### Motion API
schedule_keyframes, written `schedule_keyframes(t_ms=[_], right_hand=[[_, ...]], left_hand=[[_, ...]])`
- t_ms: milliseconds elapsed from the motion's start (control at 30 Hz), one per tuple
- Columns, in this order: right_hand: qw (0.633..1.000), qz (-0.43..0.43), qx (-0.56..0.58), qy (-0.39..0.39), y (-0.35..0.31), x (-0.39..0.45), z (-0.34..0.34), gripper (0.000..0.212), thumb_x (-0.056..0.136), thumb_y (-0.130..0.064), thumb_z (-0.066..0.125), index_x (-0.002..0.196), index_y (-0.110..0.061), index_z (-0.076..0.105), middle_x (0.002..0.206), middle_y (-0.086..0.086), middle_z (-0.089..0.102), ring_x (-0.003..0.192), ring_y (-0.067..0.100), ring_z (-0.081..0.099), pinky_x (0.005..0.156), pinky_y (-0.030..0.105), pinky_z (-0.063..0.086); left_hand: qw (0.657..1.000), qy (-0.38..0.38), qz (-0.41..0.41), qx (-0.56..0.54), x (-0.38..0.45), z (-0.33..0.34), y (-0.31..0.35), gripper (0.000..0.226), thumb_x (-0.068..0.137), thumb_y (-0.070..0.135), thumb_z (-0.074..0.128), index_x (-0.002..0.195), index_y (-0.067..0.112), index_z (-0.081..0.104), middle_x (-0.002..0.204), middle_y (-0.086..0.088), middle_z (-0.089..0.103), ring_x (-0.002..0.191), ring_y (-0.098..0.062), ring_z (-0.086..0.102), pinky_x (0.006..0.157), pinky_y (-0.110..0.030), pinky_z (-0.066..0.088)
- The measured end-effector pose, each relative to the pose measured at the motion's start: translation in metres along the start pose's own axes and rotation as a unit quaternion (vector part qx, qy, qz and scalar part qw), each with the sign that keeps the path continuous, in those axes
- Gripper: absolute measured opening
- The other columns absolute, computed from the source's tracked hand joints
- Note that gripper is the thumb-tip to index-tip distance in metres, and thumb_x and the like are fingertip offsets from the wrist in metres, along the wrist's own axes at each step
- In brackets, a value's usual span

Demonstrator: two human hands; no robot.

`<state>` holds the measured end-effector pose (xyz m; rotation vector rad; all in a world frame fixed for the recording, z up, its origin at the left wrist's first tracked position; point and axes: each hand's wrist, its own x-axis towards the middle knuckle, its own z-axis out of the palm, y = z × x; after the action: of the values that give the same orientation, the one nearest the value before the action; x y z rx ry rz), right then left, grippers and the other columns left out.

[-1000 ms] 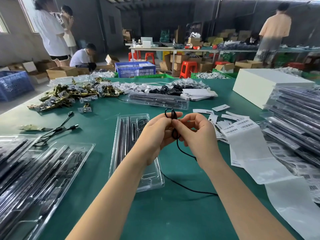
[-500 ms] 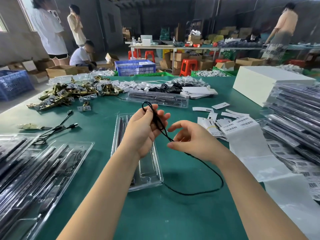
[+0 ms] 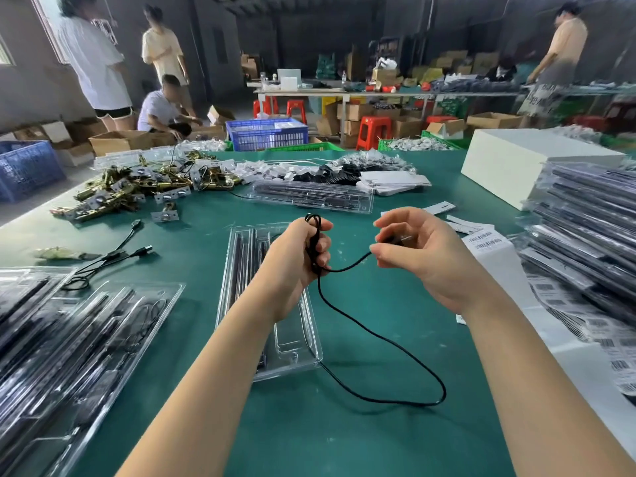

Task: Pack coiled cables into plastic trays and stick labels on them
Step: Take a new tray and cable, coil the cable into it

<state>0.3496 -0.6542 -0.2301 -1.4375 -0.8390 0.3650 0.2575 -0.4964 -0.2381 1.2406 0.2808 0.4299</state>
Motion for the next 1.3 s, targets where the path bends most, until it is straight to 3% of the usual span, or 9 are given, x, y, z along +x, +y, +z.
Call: schedule_keyframes(t_ms=[200, 333, 433, 500, 667, 900, 1067, 1200, 1300], right_hand=[[0.998, -0.062, 0.000, 0.009, -0.003, 0.001, 0.021, 0.026, 0.081, 0.007, 0.070, 0.090, -0.017, 0.067, 0.086, 0.002, 0.073, 0.075, 0.014, 0.066, 0.077, 0.031, 0.059], [0.996, -0.075, 0.023, 0.031, 0.002, 0.001, 0.028, 0.031, 0.083, 0.001, 0.071, 0.084, -0.030, 0.073, 0.082, -0.006, 0.068, 0.073, 0.015, 0.069, 0.078, 0.032, 0.059], [0.992, -0.094, 0.011, 0.080, 0.005, 0.003, 0.032, 0.029, 0.076, -0.004, 0.079, 0.075, -0.033, 0.073, 0.076, -0.010, 0.070, 0.070, 0.010, 0.066, 0.078, 0.032, 0.059], [0.987, -0.113, -0.013, 0.117, 0.006, 0.005, 0.034, 0.025, 0.071, -0.006, 0.083, 0.071, -0.029, 0.072, 0.072, -0.011, 0.071, 0.068, 0.006, 0.066, 0.072, 0.026, 0.056], [0.992, -0.098, 0.029, 0.068, 0.006, 0.004, 0.036, 0.035, 0.082, -0.008, 0.073, 0.110, -0.028, 0.067, 0.092, -0.010, 0.075, 0.075, 0.004, 0.067, 0.068, 0.017, 0.053], [0.994, -0.009, -0.105, 0.031, 0.010, 0.001, 0.039, 0.048, 0.072, -0.046, 0.077, 0.116, -0.045, 0.057, 0.102, -0.009, 0.071, 0.084, 0.028, 0.068, 0.078, 0.042, 0.059], [0.974, -0.150, -0.114, 0.128, 0.007, 0.004, 0.038, 0.037, 0.084, -0.019, 0.074, 0.113, -0.040, 0.064, 0.098, -0.016, 0.071, 0.064, 0.001, 0.060, 0.064, 0.013, 0.047], [0.952, -0.228, -0.118, 0.168, 0.006, 0.001, 0.040, 0.020, 0.077, -0.012, 0.079, 0.086, -0.027, 0.071, 0.077, -0.015, 0.070, 0.069, 0.002, 0.065, 0.069, 0.015, 0.050], [0.877, -0.365, -0.238, 0.203, 0.013, -0.003, 0.051, 0.011, 0.076, -0.004, 0.079, 0.083, -0.008, 0.073, 0.083, -0.002, 0.070, 0.080, 0.008, 0.066, 0.078, 0.016, 0.051]], left_hand=[[0.973, -0.081, 0.011, 0.214, -0.005, -0.002, -0.011, 0.034, 0.064, 0.023, 0.051, 0.098, 0.025, 0.053, 0.076, 0.004, 0.045, 0.066, -0.011, 0.040, 0.072, -0.031, 0.036], [0.942, -0.129, 0.035, 0.307, -0.008, 0.002, -0.013, 0.029, 0.074, 0.032, 0.046, 0.103, 0.027, 0.047, 0.068, 0.016, 0.046, 0.055, 0.002, 0.041, 0.062, -0.020, 0.041], [0.946, -0.135, 0.059, 0.289, -0.009, 0.004, -0.014, 0.004, 0.091, 0.029, 0.044, 0.093, 0.028, 0.047, 0.059, 0.019, 0.042, 0.054, 0.001, 0.040, 0.058, -0.016, 0.042], [0.954, -0.111, 0.044, 0.274, -0.007, 0.000, -0.012, 0.009, 0.100, 0.024, 0.042, 0.092, 0.025, 0.046, 0.066, 0.011, 0.042, 0.056, -0.002, 0.041, 0.060, -0.019, 0.040], [0.980, -0.060, 0.019, 0.187, -0.005, -0.004, -0.007, 0.015, 0.099, 0.015, 0.045, 0.091, 0.022, 0.055, 0.072, 0.011, 0.060, 0.059, -0.004, 0.050, 0.057, -0.020, 0.043], [1.000, -0.011, -0.022, 0.000, -0.004, -0.004, 0.002, 0.021, 0.093, 0.003, 0.042, 0.083, 0.018, 0.053, 0.055, 0.003, 0.049, 0.049, -0.012, 0.051, 0.057, -0.029, 0.054], [0.996, -0.031, -0.051, 0.060, -0.008, -0.001, 0.001, 0.018, 0.086, 0.007, 0.039, 0.079, 0.019, 0.050, 0.053, 0.006, 0.039, 0.046, -0.013, 0.035, 0.046, -0.021, 0.032], [0.994, -0.059, -0.092, -0.016, -0.009, 0.003, 0.006, 0.018, 0.091, 0.028, 0.036, 0.078, 0.019, 0.044, 0.057, 0.006, 0.032, 0.049, -0.012, 0.027, 0.045, -0.021, 0.026], [0.993, -0.047, -0.092, -0.064, -0.008, 0.004, 0.008, 0.030, 0.095, 0.042, 0.040, 0.076, 0.019, 0.045, 0.058, 0.006, 0.032, 0.048, -0.011, 0.028, 0.043, -0.020, 0.028]])
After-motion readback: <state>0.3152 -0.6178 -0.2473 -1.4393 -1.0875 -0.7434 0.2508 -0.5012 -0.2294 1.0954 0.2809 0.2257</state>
